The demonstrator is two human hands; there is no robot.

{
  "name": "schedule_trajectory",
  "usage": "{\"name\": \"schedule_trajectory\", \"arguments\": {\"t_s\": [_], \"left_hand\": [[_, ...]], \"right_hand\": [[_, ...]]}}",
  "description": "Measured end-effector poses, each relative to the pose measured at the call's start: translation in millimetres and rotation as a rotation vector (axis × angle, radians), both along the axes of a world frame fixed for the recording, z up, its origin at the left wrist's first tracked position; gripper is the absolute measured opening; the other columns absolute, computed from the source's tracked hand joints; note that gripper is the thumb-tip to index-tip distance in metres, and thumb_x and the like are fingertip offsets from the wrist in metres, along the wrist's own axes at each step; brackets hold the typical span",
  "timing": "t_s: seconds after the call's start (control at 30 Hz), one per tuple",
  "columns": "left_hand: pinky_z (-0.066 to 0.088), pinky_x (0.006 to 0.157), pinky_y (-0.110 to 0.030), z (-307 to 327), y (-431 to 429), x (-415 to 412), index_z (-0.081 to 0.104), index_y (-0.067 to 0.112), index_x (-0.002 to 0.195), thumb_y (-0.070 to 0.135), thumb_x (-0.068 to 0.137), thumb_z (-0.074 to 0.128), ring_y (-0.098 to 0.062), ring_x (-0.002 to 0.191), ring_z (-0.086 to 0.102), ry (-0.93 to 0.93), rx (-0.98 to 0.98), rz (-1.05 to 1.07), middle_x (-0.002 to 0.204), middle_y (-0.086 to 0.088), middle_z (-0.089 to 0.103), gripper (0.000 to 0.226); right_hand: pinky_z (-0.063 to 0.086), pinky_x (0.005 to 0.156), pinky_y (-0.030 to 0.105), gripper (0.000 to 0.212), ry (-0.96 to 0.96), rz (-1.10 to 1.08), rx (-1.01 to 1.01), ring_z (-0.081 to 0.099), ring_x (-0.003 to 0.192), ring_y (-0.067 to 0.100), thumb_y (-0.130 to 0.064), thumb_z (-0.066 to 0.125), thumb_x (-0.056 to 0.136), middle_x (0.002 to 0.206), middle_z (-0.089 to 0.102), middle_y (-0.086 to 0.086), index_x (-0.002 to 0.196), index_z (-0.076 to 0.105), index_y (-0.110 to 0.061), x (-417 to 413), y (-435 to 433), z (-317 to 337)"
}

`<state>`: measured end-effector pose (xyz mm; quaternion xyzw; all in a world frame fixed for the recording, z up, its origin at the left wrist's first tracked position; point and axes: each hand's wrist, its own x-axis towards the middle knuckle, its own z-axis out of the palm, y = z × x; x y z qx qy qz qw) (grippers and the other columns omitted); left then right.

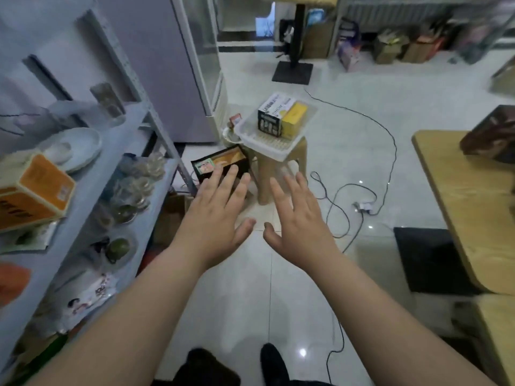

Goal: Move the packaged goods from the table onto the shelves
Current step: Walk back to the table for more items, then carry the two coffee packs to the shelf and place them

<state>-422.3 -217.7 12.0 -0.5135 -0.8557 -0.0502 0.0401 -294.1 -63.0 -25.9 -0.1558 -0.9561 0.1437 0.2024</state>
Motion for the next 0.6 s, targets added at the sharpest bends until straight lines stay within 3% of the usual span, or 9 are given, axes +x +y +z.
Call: {"name": "schedule_trajectory", "arguments": {"t_s": [0.07, 0.2, 0.33, 0.6], "left_hand": [[0.019, 0.123, -0.056, -11, 28, 1, 0.017, 0.011, 0.16, 0.059, 0.097, 0.025, -0.035, 0.155, 0.005, -0.006, -0.041, -0.09, 0.167, -0.015, 0.014, 0.079], [0.015, 0.125, -0.052, -29, 72, -1, 0.014, 0.012, 0.161, 0.062, 0.096, 0.02, -0.034, 0.155, 0.002, -0.028, -0.094, -0.227, 0.168, -0.014, 0.01, 0.082], [0.022, 0.122, -0.055, -39, 111, -7, 0.02, 0.009, 0.159, 0.06, 0.097, 0.025, -0.037, 0.154, 0.008, -0.059, -0.069, -0.378, 0.166, -0.017, 0.018, 0.081], [0.021, 0.121, -0.053, -32, 203, -16, 0.028, 0.006, 0.157, 0.056, 0.096, 0.032, -0.041, 0.151, 0.019, -0.127, 0.033, -0.71, 0.162, -0.02, 0.027, 0.079]], "right_hand": [[0.028, 0.118, 0.055, 0.081, -0.033, -0.06, -0.015, 0.021, 0.15, 0.043, -0.034, 0.064, 0.084, 0.157, 0.033, 0.025, 0.155, 0.033, -0.01, 9, 14, -13], [0.03, 0.116, 0.056, 0.079, -0.1, -0.181, -0.058, 0.026, 0.148, 0.045, -0.03, 0.068, 0.083, 0.153, 0.038, 0.026, 0.152, 0.037, -0.008, 25, 37, -28], [0.036, 0.112, 0.06, 0.077, -0.165, -0.301, -0.013, 0.032, 0.145, 0.047, -0.026, 0.071, 0.08, 0.149, 0.043, 0.025, 0.149, 0.044, -0.006, 41, 64, -22], [0.032, 0.116, 0.053, 0.075, -0.26, -0.628, -0.007, 0.026, 0.149, 0.039, -0.029, 0.066, 0.084, 0.151, 0.041, 0.018, 0.152, 0.039, -0.013, 71, 88, 14]]}}
